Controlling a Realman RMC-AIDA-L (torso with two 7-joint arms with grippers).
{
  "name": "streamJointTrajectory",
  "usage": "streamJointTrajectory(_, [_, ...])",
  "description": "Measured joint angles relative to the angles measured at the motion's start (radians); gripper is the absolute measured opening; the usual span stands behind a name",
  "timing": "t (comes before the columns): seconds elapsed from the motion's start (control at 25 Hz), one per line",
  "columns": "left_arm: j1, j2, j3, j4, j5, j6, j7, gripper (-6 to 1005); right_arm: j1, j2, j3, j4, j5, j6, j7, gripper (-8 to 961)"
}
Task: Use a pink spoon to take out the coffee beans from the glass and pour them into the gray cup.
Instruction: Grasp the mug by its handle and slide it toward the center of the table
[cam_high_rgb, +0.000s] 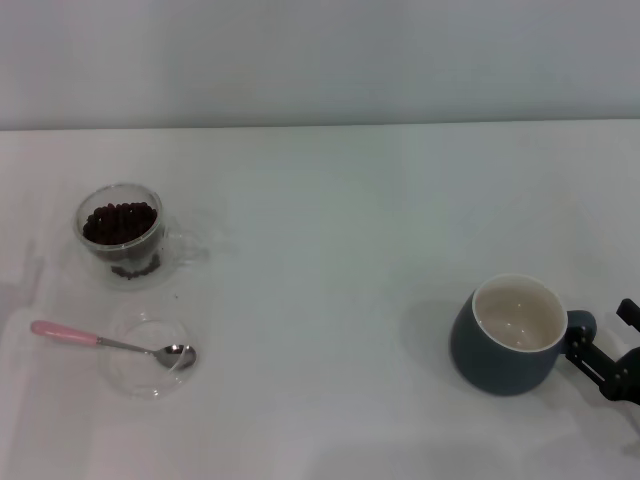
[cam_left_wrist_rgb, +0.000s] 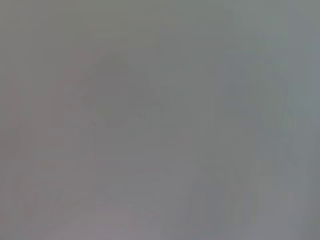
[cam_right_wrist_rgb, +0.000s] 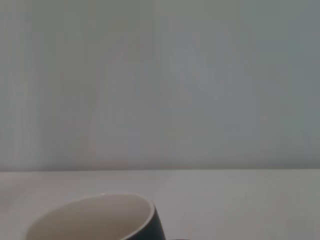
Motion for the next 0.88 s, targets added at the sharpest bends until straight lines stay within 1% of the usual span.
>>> streamJointTrajectory(0.32, [0.000, 0.000, -0.004, 0.001, -0.003, 0.000, 0.000, 742, 0.010, 0.000, 0.001, 0.000, 0.000, 0.000, 0.021, 785])
streamJointTrajectory(0.72, [0.005, 0.000, -0.004, 0.006, -0.003, 0.000, 0.000, 741, -0.001, 0.000, -0.001, 0.013, 0.000, -0.024, 0.036, 690])
streamJointTrajectory(0.88, [0.005, 0.001, -0.004, 0.007, -0.003, 0.000, 0.000, 741, -0.001, 0.000, -0.001, 0.014, 0.000, -0.024, 0.089, 528])
